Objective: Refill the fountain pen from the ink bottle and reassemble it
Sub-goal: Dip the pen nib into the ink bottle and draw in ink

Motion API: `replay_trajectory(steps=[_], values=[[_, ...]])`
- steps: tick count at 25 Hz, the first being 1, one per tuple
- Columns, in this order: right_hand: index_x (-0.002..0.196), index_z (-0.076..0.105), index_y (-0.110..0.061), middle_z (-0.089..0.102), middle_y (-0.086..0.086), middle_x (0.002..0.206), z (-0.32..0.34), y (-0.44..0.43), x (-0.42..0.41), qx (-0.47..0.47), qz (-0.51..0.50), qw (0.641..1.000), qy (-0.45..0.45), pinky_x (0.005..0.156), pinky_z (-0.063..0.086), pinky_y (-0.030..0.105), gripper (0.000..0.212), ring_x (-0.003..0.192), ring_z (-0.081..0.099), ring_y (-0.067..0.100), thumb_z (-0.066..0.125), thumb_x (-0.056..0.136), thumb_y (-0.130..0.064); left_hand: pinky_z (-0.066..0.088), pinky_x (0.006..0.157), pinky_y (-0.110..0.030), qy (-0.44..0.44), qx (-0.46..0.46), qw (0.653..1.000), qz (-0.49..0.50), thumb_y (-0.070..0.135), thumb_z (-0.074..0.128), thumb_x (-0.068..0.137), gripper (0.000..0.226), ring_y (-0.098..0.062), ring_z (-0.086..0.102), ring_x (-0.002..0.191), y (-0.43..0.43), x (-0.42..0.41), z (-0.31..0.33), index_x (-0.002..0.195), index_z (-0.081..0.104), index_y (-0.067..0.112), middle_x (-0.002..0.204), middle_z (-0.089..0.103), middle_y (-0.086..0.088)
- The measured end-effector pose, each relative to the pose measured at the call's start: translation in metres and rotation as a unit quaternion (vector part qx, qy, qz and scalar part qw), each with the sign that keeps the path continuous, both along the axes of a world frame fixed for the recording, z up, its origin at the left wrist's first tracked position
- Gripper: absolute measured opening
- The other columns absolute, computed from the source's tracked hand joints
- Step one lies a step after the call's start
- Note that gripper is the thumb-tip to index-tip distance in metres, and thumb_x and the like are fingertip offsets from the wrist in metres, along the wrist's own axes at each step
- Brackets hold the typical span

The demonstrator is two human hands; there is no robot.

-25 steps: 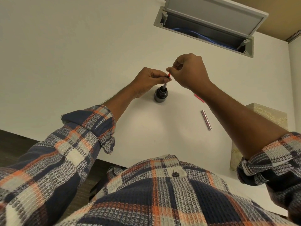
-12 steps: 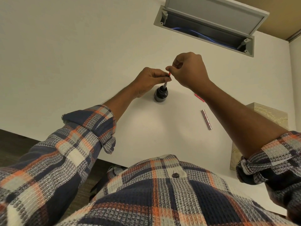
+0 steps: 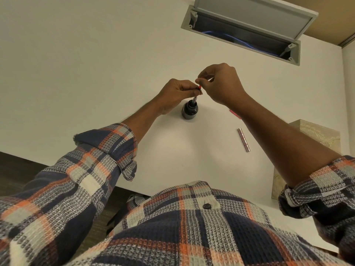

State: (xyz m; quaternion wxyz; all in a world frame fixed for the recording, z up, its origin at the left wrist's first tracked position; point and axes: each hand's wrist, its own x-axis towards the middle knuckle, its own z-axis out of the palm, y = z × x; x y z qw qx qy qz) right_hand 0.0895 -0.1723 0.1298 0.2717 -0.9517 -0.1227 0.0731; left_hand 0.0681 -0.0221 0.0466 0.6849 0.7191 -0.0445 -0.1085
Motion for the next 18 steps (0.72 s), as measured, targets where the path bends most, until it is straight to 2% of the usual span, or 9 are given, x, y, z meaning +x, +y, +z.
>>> replay_trajectory(steps=[3,7,10,14,18], values=[[0.1,0.073,-0.012,0.073,0.004,0.098,0.002,0.0003,-0.0005,0.004,0.005,1.0,0.018,0.062,0.041,0.011,0.017,0.082,0.061,0.012,0.06,0.091,-0.019,0.047,0.095,-0.025,-0.003,-0.013,1.0,0.0,0.007,0.065,0.084,0.014,-0.01,0.064,0.093,-0.0006,0.0002,-0.0007,0.096,0.073,0.008,0.085,0.071,0.011],[0.096,0.073,-0.01,0.073,0.007,0.09,0.0024,-0.0011,-0.0015,-0.017,0.022,1.0,0.0,0.072,0.051,0.028,0.017,0.079,0.064,0.018,0.057,0.091,-0.012,0.046,0.102,-0.037,-0.013,-0.018,1.0,0.004,0.007,0.066,0.083,0.015,-0.021,0.063,0.1,0.0006,0.0012,-0.0028,0.096,0.073,0.003,0.093,0.069,-0.002],[0.096,0.073,-0.009,0.073,0.009,0.086,0.0015,-0.0032,-0.0012,-0.025,0.03,0.999,-0.014,0.072,0.052,0.03,0.016,0.076,0.066,0.019,0.059,0.091,-0.016,0.046,0.099,-0.034,-0.02,-0.014,1.0,0.002,0.005,0.064,0.085,0.016,-0.019,0.062,0.098,-0.0003,-0.0001,-0.0023,0.099,0.071,0.001,0.094,0.067,-0.006],[0.097,0.072,-0.01,0.073,0.009,0.089,-0.0015,-0.0028,-0.0005,-0.044,0.022,0.999,-0.022,0.071,0.052,0.033,0.02,0.079,0.065,0.022,0.061,0.091,-0.026,0.049,0.093,-0.026,-0.016,-0.019,1.0,0.004,0.003,0.064,0.085,0.017,-0.015,0.062,0.094,-0.001,-0.001,-0.0021,0.1,0.07,0.0,0.088,0.067,0.001],[0.095,0.071,-0.013,0.073,0.007,0.092,-0.0016,-0.0018,-0.0032,-0.066,0.019,0.997,-0.043,0.069,0.05,0.033,0.028,0.079,0.064,0.021,0.061,0.09,-0.038,0.047,0.099,-0.033,-0.015,-0.028,0.999,0.01,0.002,0.064,0.084,0.019,-0.02,0.061,0.097,-0.0002,-0.0014,-0.0023,0.103,0.069,0.001,0.092,0.067,-0.006]])
